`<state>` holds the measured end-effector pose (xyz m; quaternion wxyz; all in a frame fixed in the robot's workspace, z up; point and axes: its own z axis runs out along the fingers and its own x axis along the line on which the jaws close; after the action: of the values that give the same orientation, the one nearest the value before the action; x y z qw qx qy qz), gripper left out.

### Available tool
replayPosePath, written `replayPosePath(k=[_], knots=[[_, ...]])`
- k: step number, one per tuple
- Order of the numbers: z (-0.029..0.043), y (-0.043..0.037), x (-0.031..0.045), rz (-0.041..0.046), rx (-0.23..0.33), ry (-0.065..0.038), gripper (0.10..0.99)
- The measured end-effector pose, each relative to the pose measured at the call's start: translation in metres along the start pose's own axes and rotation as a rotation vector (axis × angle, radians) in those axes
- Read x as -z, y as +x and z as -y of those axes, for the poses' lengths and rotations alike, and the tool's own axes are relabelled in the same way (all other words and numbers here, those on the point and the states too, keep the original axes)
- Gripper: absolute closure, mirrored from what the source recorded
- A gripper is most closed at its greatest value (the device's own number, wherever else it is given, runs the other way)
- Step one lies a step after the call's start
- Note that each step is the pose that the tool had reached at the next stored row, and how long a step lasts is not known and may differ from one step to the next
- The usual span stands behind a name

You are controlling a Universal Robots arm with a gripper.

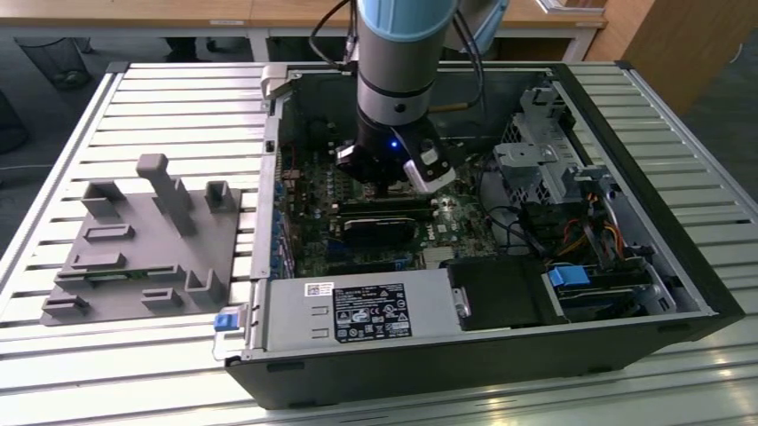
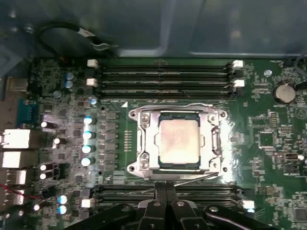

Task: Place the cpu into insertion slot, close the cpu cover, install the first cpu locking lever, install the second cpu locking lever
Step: 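Install the second cpu locking lever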

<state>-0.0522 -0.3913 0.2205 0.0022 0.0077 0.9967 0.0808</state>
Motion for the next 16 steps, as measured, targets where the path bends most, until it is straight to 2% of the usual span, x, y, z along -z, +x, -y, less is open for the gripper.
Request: replayPosePath(k=[3, 11, 14, 16], knots=[[0.0016, 0.0052, -0.0026, 0.0000, 0.000, -0.007, 0.969], [0.0040, 0.0110, -0.0145, -0.0003, 0.000, -0.014, 0.969], [0.0069, 0.0129, -0.0167, -0.0004, 0.000, -0.022, 0.969], [0.0093, 0.0139, -0.0174, -0.0005, 0.000, -0.032, 0.969]])
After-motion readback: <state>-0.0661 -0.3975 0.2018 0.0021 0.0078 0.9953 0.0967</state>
